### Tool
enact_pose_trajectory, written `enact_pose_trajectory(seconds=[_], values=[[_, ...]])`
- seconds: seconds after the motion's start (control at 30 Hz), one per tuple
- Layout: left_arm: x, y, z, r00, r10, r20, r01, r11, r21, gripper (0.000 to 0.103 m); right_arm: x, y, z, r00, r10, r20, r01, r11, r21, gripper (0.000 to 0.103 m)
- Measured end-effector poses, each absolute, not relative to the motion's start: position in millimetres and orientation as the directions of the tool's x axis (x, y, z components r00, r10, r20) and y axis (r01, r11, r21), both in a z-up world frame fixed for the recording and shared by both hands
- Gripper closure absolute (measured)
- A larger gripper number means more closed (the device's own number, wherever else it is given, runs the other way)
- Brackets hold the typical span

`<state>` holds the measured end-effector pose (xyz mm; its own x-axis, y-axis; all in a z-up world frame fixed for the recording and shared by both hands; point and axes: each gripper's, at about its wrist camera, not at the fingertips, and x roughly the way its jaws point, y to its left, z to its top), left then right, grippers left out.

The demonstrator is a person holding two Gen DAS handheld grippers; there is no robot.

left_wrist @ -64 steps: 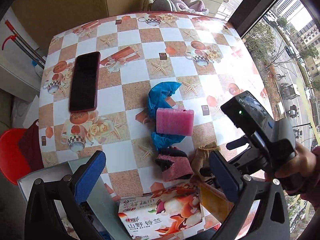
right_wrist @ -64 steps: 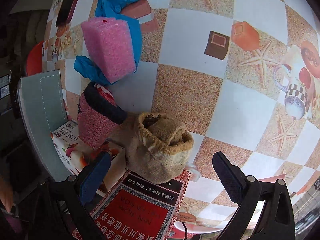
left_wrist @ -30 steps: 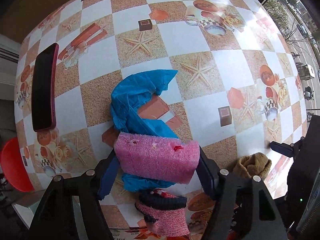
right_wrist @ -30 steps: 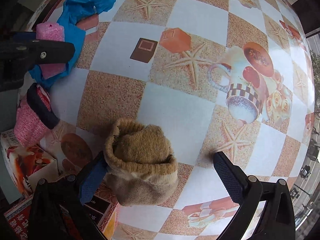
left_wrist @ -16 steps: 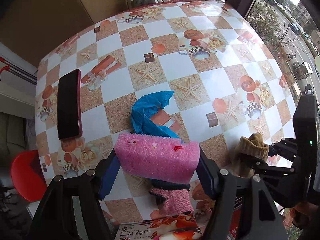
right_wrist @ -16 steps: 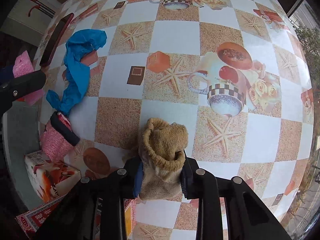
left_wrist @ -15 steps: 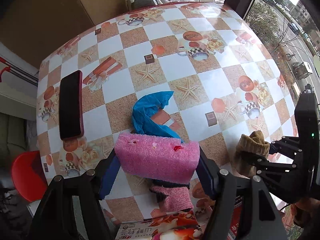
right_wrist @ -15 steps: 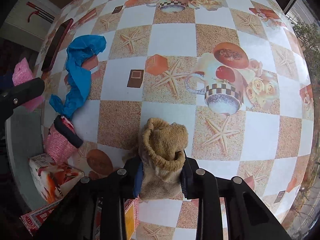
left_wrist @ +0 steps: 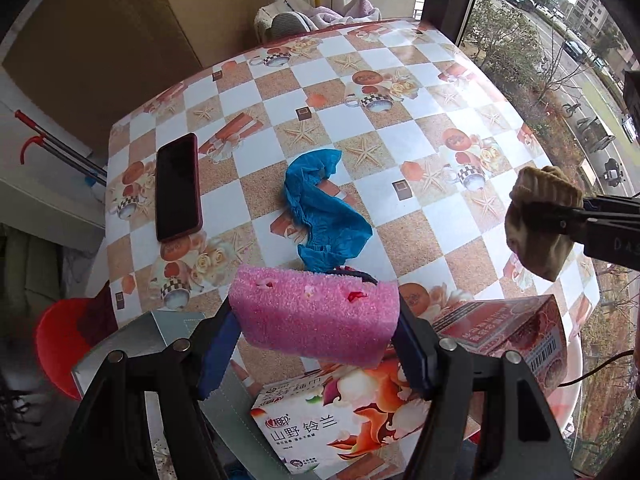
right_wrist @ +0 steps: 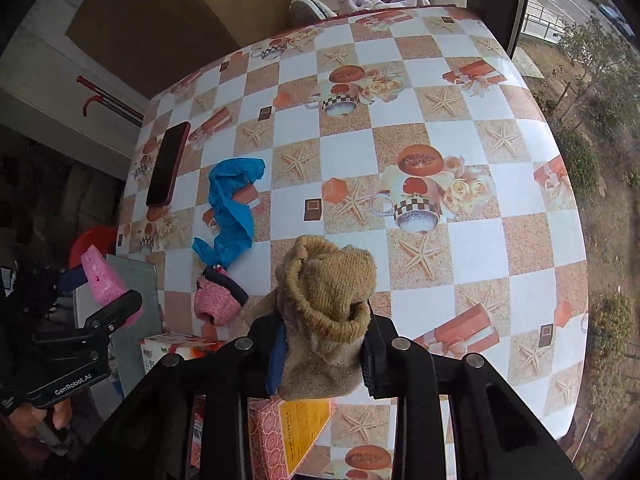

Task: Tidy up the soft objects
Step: 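Carry the pink sponge and beige sock over the white box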

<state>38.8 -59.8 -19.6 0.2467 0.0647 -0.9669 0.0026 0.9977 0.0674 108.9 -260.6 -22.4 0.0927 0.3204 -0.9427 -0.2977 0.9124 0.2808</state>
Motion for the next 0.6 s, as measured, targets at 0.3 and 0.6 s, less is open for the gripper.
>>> enact_pose_trajectory(seconds=[0.3, 0.6], values=[[-13, -40, 4, 0.286, 0.060, -0.956, 0.004, 0.998, 0.064, 0.029, 55, -227, 24, 0.164, 0.313, -0.935, -0.331, 0.911, 0.247, 0.071], [-60, -3, 16, 0.305, 0.073, -0.950, -0.050, 0.997, 0.061, 0.029, 2, -182, 42, 0.152, 0.331, -0.931, -0.390, 0.886, 0.251, 0.071]])
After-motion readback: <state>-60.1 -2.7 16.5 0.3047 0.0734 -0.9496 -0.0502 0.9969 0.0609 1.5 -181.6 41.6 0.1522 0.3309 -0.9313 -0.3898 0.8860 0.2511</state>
